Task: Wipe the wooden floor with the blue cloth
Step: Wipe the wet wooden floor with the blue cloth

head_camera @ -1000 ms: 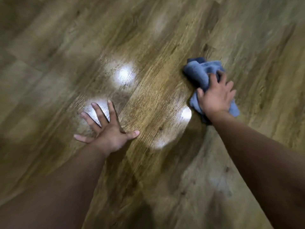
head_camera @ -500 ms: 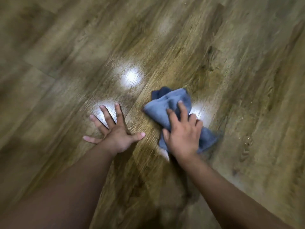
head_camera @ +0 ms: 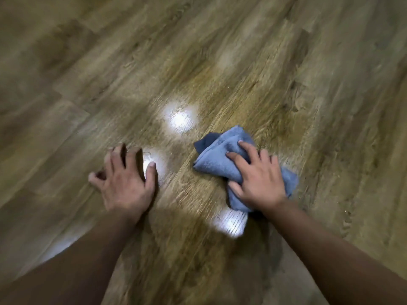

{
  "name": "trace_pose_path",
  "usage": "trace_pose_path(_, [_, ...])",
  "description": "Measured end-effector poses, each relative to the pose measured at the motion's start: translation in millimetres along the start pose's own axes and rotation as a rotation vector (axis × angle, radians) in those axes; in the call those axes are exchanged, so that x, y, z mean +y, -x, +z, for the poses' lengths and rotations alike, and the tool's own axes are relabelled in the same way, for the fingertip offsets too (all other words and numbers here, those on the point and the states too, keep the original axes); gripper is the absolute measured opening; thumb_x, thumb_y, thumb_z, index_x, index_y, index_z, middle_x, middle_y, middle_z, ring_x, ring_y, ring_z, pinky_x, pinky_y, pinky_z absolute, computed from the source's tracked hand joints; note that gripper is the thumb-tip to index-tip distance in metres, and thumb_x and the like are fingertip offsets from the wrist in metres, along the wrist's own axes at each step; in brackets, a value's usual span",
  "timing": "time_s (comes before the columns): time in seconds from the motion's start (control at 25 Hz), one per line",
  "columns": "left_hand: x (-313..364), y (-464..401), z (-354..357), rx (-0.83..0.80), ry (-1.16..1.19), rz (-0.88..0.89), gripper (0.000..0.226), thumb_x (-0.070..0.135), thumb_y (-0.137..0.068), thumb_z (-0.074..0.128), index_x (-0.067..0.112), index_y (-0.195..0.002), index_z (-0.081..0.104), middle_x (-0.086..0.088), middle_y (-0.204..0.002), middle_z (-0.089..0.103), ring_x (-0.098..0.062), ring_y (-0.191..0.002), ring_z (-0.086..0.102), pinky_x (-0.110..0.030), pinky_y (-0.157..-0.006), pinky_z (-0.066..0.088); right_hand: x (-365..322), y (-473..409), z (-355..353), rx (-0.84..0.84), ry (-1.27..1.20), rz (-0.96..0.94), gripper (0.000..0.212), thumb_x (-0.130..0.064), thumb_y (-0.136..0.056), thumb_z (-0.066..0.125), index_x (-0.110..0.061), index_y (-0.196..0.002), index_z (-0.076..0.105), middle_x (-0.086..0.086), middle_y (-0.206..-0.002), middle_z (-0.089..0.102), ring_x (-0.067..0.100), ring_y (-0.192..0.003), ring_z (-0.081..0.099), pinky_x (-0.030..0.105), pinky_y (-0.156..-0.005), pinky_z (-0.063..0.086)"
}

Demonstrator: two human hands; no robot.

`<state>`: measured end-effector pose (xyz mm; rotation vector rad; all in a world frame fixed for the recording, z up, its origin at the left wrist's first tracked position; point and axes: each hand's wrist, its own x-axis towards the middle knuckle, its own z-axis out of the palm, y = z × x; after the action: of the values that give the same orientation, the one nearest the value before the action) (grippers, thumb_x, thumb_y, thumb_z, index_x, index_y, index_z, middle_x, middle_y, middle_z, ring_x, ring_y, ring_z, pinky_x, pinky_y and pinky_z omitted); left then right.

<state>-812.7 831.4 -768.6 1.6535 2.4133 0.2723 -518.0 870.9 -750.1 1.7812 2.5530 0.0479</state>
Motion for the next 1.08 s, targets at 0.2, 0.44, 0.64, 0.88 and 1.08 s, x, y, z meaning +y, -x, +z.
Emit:
trace_pose_path(0.2, [-6.8,-4.7,11.2,0.067,-0.020,0.019,0.049,0.056,-0.091,0.043,0.027,-0.130,0.052,-0.006,-0.152,0.037,-0.028,-0.144,0.029,-0.059,-0.104,0.022,33.8,-117.9,5.7,0.073,0.010,0.225,0.063,-0.058,-0.074,0.051,-0.031,-0.131,0.049,0.005,-0.145,0.041,0.038,-0.108,0.048,0.050,-0.088,0.038])
trace_pose_path(0.44, [-4.1,-7.5,10.2,0.067,-0.072,0.025,0.049,0.055,-0.088,0.048,0.026,-0.128,0.054,-0.005,-0.151,0.038,-0.028,-0.145,0.028,-0.058,-0.104,0.023,49.6,-218.2,11.3,0.129,0.009,0.449,0.057,-0.058,-0.078,0.050,-0.025,-0.124,0.049,0.009,-0.142,0.042,0.042,-0.116,0.047,0.057,-0.093,0.038])
trace_pose_path(0.64, [-3.1,-5.0,9.5,0.093,-0.049,0.036,0.047,0.052,-0.089,0.050,0.026,-0.128,0.055,-0.007,-0.150,0.041,-0.029,-0.145,0.029,-0.059,-0.106,0.023,27.8,-203.2,2.0,0.100,0.057,0.416,0.052,-0.051,-0.080,0.058,-0.024,-0.125,0.053,0.010,-0.143,0.042,0.042,-0.115,0.045,0.052,-0.092,0.036])
trace_pose_path(0.88, [-4.1,-3.3,8.0,0.090,0.003,0.034,0.052,0.054,-0.095,0.034,0.019,-0.125,0.057,-0.010,-0.151,0.043,-0.031,-0.143,0.030,-0.059,-0.110,0.019,-75.6,-90.2,-4.9,0.082,-0.003,0.169,0.054,-0.054,-0.072,0.067,-0.031,-0.119,0.055,0.004,-0.144,0.044,0.033,-0.103,0.044,0.045,-0.083,0.032])
trace_pose_path(1.08, [0.7,-1.2,-6.5,0.024,0.092,-0.018,0.066,0.054,-0.093,0.026,0.007,-0.130,0.055,-0.017,-0.156,0.037,-0.032,-0.145,0.028,-0.059,-0.115,0.013,-136.1,59.0,-4.1,0.026,-0.119,0.105,0.066,-0.055,-0.066,0.070,-0.032,-0.126,0.054,0.004,-0.150,0.042,0.029,-0.096,0.042,0.042,-0.078,0.032])
